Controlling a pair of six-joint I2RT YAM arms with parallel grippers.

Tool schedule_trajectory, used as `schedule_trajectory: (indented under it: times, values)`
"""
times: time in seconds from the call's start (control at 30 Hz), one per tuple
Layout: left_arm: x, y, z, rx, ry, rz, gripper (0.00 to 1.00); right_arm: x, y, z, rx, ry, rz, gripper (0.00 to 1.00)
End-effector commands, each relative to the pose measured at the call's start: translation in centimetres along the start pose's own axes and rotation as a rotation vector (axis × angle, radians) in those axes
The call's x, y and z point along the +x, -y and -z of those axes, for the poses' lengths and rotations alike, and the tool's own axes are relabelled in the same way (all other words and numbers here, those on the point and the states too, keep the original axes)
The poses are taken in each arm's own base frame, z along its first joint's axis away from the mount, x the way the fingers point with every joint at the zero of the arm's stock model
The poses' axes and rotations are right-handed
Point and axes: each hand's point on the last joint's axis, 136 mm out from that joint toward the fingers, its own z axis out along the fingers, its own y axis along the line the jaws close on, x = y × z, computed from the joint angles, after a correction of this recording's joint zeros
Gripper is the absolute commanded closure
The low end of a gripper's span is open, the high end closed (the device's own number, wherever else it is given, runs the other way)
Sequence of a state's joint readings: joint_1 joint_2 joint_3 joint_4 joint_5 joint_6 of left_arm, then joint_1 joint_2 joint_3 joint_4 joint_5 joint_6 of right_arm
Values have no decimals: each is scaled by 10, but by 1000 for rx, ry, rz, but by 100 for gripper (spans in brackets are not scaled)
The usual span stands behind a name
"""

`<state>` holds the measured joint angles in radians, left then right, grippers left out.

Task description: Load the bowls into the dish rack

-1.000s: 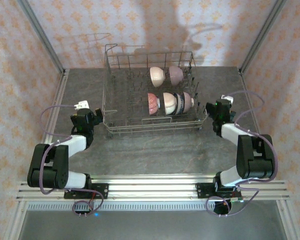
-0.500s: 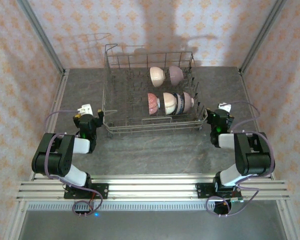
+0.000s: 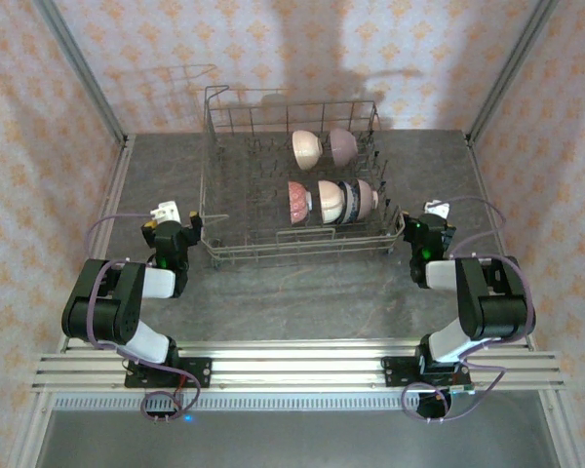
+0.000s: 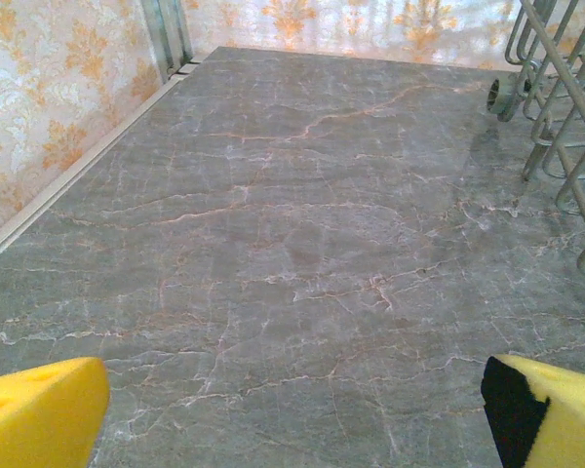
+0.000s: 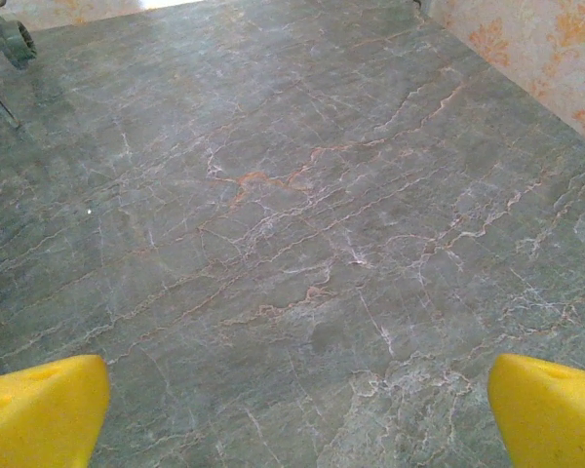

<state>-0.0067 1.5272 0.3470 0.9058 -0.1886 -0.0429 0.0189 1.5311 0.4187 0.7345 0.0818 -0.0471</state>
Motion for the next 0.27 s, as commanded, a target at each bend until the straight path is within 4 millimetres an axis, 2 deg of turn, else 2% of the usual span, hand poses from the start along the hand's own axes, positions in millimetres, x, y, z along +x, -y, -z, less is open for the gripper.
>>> schedule_trajectory:
  times: [0.0,0.23]
  values:
    - [-13,0,-2,-19,37,-11,1,-10,-16,-1,-70,27,4,1]
    - [-12,0,-2,-19,36,-13,1,-11,-15,2,-72,40,-2,1]
